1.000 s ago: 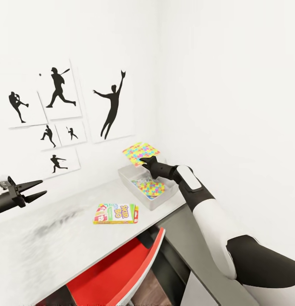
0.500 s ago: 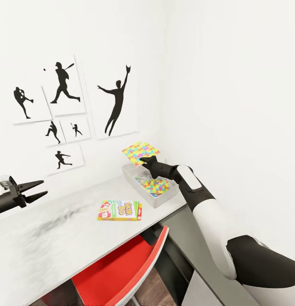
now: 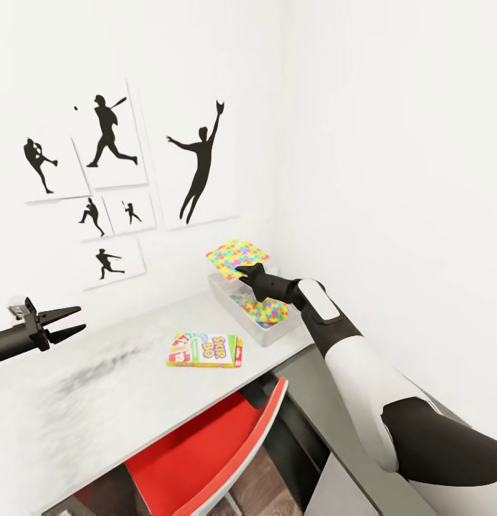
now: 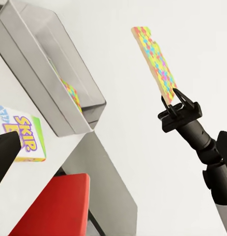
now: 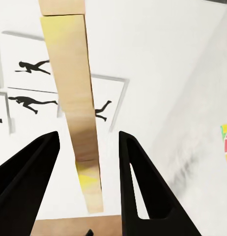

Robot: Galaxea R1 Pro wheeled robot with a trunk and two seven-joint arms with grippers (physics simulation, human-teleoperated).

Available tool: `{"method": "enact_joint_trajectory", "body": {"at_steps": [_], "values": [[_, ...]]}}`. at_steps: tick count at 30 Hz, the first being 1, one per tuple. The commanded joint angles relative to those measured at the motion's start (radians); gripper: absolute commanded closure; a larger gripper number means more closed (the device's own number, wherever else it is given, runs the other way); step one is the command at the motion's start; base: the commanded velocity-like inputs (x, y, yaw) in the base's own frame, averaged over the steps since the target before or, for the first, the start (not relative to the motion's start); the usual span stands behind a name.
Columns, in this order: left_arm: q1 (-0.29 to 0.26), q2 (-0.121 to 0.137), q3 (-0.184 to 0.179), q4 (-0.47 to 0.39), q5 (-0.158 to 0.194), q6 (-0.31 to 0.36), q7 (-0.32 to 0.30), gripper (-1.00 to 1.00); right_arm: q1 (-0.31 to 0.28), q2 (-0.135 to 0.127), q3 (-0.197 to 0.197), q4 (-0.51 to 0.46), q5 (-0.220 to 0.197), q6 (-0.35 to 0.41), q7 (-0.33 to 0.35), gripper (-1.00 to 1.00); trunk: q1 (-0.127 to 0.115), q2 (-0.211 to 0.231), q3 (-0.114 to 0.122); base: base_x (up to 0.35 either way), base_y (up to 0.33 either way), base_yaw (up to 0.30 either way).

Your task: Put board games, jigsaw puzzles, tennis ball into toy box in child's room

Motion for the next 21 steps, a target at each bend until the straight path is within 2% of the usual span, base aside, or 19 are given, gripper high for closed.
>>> {"method": "enact_joint_trajectory", "body": {"at_steps": [1, 21], "values": [[-0.001, 0.000, 0.001, 0.000, -0.004, 0.011, -0.005, -1.00, -0.001, 0.000, 0.001, -0.002, -0.011, 0.001, -0.009, 1.00, 0.001, -0.002, -0.004, 0.005, 0.000, 0.003], [-0.001, -0.002, -0.002, 0.000, -0.004, 0.011, -0.005, -1.00, -0.001, 0.000, 0.002, -0.004, -0.011, 0.001, -0.009, 1.00, 0.001, -0.002, -0.009, 0.027, 0.000, 0.000]]}}
